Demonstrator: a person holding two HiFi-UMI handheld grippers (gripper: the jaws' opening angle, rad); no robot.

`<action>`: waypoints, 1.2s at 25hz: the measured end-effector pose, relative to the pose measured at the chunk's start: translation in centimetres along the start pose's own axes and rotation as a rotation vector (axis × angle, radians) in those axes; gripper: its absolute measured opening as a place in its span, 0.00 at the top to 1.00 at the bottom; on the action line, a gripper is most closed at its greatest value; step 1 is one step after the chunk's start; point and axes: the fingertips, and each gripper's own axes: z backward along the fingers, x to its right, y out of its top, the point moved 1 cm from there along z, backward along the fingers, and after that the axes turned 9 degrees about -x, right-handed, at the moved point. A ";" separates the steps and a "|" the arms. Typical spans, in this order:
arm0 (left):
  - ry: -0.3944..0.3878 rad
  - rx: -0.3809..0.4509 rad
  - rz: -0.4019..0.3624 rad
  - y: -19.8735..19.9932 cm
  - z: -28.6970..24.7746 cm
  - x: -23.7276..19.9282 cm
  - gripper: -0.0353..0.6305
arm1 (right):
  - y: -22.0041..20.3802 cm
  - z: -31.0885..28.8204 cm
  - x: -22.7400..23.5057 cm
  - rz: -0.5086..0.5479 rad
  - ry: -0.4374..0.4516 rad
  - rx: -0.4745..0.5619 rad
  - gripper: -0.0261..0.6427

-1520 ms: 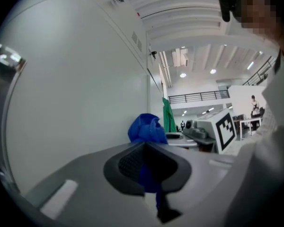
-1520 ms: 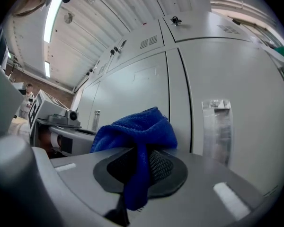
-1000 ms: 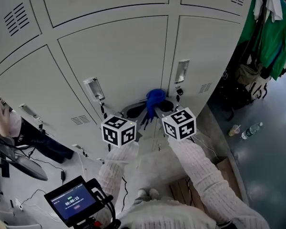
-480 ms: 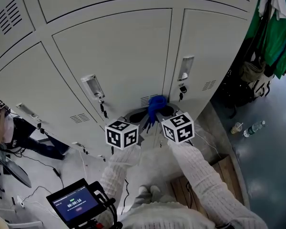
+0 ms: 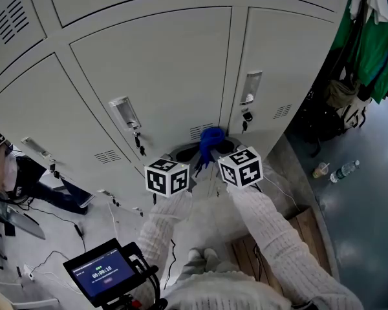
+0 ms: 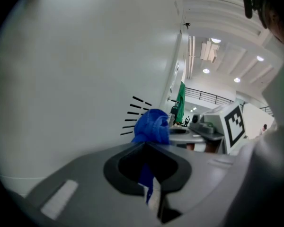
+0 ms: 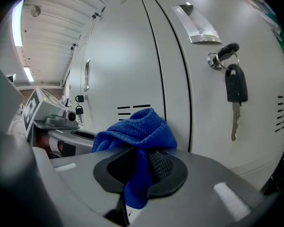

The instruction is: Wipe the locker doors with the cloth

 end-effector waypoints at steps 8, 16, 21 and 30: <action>0.032 0.063 -0.037 1.2 3.5 2.1 0.95 | 1.3 2.0 -2.4 0.019 0.013 -0.007 0.89; 0.061 0.164 -0.147 5.0 9.7 4.7 0.95 | 6.7 6.7 -7.2 0.100 0.090 0.162 0.89; 0.110 0.212 -0.213 6.0 14.5 6.1 0.95 | 8.7 9.8 -11.3 0.128 0.148 0.243 0.88; 0.129 0.275 -0.238 3.9 19.3 8.2 0.95 | 7.8 12.6 -14.1 0.087 0.182 0.352 0.88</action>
